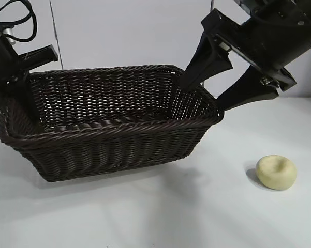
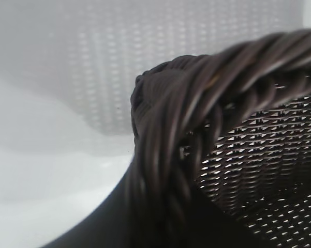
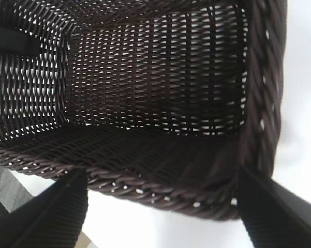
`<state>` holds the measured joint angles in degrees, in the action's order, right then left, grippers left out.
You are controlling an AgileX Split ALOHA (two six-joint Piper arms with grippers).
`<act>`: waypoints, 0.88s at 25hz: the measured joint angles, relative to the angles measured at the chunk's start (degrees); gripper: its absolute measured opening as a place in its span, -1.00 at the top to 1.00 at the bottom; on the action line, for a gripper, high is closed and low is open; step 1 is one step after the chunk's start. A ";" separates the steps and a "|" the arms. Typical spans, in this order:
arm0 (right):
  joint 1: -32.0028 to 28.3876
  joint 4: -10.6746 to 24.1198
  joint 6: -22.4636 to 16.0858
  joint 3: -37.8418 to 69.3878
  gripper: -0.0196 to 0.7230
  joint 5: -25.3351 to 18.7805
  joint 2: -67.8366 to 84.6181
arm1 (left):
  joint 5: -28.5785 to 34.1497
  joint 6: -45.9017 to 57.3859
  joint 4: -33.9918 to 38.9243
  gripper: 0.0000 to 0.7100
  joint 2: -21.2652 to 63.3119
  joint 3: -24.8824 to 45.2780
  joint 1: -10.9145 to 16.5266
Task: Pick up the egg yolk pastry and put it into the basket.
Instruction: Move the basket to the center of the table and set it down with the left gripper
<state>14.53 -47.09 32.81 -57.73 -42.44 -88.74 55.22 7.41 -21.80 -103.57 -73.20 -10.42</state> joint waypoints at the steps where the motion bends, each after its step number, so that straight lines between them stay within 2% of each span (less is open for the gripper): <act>1: 0.00 0.00 0.00 0.00 -0.59 0.00 0.00 | 0.35 -0.99 0.00 0.71 -0.08 -0.14 0.00; 15: 0.00 0.00 0.00 -0.04 -0.59 -0.01 0.00 | 2.55 -9.28 -0.13 0.71 -1.30 -0.40 0.06; 22: 0.00 0.00 0.00 -0.04 -0.59 -0.01 0.00 | 2.76 -10.45 -0.48 0.71 -4.20 -1.03 -1.34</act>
<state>14.53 -47.09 32.81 -57.77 -42.45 -88.74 57.98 -3.04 -22.27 -107.77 -74.24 -11.76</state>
